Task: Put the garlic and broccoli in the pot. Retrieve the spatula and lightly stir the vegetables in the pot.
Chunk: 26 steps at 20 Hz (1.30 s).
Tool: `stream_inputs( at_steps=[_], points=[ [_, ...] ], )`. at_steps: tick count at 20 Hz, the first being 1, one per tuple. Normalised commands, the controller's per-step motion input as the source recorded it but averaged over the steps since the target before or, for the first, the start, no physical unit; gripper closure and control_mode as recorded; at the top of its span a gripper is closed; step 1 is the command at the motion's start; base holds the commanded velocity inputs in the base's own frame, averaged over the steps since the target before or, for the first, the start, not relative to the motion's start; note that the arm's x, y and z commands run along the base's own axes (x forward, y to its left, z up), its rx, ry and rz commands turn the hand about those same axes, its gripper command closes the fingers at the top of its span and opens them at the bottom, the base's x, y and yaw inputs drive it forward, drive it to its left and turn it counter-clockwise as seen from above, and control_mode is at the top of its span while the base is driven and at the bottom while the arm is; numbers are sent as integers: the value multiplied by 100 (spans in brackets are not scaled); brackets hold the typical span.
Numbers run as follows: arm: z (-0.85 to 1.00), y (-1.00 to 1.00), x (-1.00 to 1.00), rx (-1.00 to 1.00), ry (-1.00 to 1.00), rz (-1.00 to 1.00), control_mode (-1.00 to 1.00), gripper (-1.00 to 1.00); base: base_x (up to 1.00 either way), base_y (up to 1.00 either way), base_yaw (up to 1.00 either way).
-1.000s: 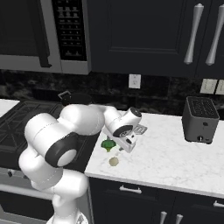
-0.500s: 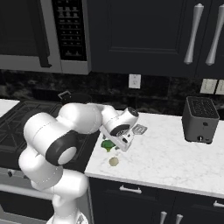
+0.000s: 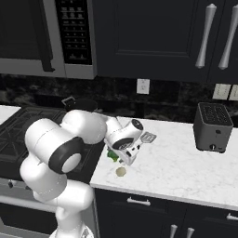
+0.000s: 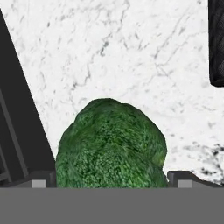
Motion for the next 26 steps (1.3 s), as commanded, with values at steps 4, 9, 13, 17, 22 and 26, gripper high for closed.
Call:
stream_inputs(
  at_steps=[4, 9, 13, 17, 22, 26],
  points=[
    [-16, 12, 0, 0, 0, -7, -100, 100, 0, 0, 0],
    [11, 14, -9, 0, -9, -2, -100, 100, 0, 0, 0],
    [85, 6, -36, 0, -26, 0, -100, 100, 0, 0, 0],
    [100, 17, -47, -1, -26, 0, -100, 100, 0, 0, 0],
    [100, 65, -36, -14, -21, 0, -100, 100, 0, 0, 0],
    [70, 100, -5, -31, -23, 0, -100, 100, 0, 0, 0]
  ],
)
